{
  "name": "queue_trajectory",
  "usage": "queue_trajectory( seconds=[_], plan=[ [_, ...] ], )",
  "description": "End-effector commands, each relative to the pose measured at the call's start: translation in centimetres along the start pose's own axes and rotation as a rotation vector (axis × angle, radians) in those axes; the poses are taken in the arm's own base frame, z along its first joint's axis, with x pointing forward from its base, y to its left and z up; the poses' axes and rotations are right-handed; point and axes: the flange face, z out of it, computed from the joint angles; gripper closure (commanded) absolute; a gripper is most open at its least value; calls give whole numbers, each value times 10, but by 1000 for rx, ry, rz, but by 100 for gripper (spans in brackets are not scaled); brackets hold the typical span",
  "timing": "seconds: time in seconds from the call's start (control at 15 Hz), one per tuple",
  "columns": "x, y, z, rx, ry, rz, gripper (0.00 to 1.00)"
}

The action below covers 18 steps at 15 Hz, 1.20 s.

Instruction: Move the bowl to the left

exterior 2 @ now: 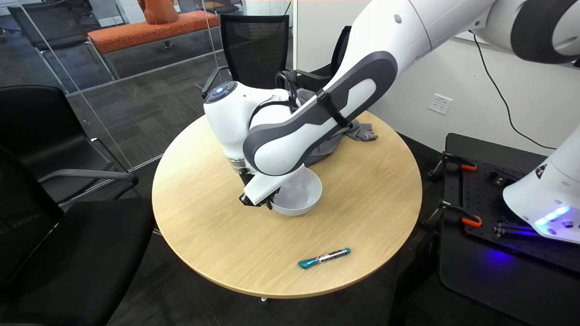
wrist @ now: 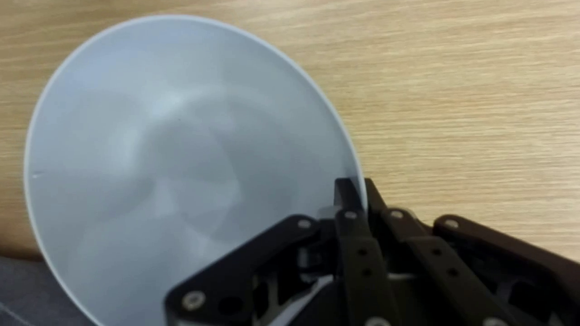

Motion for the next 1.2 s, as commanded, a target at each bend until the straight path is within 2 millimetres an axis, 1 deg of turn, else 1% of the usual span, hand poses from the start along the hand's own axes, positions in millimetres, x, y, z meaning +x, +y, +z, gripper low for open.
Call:
queue_trajectory(
  seconds=[0.0,0.2,0.33,0.53,0.6,0.8,0.87,0.93,1.13],
  plan=[
    [8,-7,-4,-29,2,-23,64],
    [3,-10,-14,-30,19,-24,40],
    [-2,-10,-26,-24,41,-25,27],
    [-9,-2,-48,-21,50,-13,3],
    [-10,2,-55,-19,54,-8,0],
    [-15,20,-82,-17,57,9,0],
    [-19,29,-91,-25,56,10,0],
    [-23,36,-99,-31,56,7,0],
    [-46,61,-124,-33,74,6,0]
  ],
)
